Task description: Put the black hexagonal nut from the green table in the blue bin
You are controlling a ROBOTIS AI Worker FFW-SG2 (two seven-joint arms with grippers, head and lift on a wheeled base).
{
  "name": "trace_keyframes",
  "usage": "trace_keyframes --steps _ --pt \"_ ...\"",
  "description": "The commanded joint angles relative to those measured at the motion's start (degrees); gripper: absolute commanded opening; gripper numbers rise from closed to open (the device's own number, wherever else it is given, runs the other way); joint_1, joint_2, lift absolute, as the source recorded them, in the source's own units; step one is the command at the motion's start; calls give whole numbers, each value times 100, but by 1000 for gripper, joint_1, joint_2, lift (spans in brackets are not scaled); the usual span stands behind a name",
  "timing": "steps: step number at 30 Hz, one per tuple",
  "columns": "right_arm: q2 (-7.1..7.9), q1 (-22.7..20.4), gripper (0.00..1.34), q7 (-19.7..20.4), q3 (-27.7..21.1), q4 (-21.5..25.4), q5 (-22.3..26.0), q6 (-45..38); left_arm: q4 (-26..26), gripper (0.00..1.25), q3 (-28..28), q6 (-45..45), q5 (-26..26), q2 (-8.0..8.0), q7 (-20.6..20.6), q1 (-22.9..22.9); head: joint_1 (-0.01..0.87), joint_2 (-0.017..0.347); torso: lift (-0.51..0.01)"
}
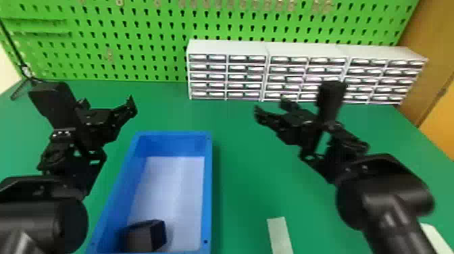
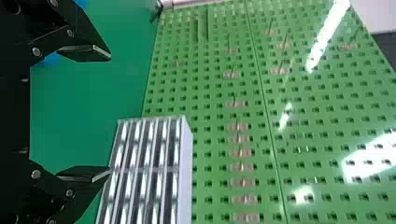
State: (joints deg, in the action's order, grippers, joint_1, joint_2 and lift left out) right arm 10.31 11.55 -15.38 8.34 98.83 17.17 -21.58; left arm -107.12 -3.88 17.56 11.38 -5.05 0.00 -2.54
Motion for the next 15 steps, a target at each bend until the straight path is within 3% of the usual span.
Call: trace_keyframes --steps 1,10,15 --pt "-73 -355 930 0 -702 356 -188 -154 -28 1123 -34 -16 5 4 0 34 692 8 -97" --pt "-284 -724 930 0 -1678 770 -373 -277 -45 1123 -69 -42 31 4 0 43 692 8 -97" --pt "-301 -839 931 0 -2020 910 -399 -251 -45 1123 -87 -77 57 4 0 52 692 8 -97"
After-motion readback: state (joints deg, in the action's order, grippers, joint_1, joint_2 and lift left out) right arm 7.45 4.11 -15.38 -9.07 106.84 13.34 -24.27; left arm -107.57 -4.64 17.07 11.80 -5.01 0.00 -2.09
